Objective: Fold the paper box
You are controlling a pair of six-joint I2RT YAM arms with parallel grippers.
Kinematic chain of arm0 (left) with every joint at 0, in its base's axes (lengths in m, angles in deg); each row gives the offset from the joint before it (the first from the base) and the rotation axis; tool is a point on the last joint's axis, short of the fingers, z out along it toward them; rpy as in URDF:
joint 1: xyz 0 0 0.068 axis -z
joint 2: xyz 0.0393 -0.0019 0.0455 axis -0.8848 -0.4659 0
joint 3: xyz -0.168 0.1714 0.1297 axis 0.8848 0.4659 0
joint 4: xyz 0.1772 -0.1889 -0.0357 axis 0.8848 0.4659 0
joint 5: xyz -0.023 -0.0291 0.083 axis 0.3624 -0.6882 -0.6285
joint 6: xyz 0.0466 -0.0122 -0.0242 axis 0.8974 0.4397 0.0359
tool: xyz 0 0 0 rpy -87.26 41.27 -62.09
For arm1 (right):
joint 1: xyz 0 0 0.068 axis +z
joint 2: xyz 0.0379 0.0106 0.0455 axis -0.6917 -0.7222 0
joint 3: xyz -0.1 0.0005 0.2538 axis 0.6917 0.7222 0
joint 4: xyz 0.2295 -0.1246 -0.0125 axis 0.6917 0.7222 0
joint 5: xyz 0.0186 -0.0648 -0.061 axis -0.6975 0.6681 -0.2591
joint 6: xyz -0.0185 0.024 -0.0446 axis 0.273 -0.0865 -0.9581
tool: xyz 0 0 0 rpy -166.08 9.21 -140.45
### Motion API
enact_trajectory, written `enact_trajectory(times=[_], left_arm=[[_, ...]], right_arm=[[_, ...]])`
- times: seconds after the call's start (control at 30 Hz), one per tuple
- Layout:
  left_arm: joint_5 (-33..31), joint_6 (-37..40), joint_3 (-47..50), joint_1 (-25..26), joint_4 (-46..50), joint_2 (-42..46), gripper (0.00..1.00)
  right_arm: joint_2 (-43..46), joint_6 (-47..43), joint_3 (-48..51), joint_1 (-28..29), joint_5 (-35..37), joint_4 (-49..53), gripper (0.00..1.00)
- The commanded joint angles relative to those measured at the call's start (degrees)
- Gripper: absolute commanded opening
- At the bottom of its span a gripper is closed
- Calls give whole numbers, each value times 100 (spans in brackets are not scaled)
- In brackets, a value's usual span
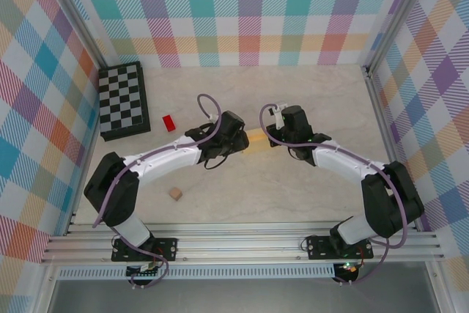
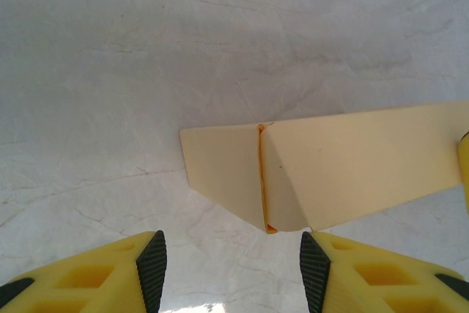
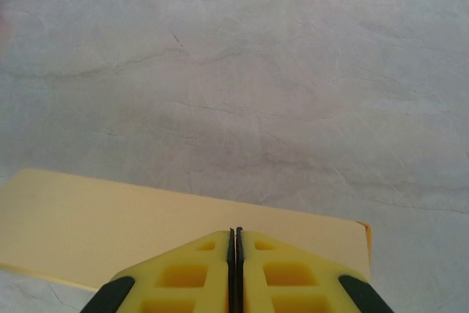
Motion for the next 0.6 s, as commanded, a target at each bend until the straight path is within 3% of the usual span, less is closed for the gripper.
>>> enact_trajectory(times=[0.0,0.2,0.57], left_arm=[[104,-92,-125,-127,-285,145,53],[134,-366,-53,-134,-285,620,52],[380,-40,-33,-169,-795,-170,46]], right_arm=[[-29,96,219,4,-153,396,12],[-39,154,256,5,-197,357,12],[-101,270,232,5,-248,357,12]])
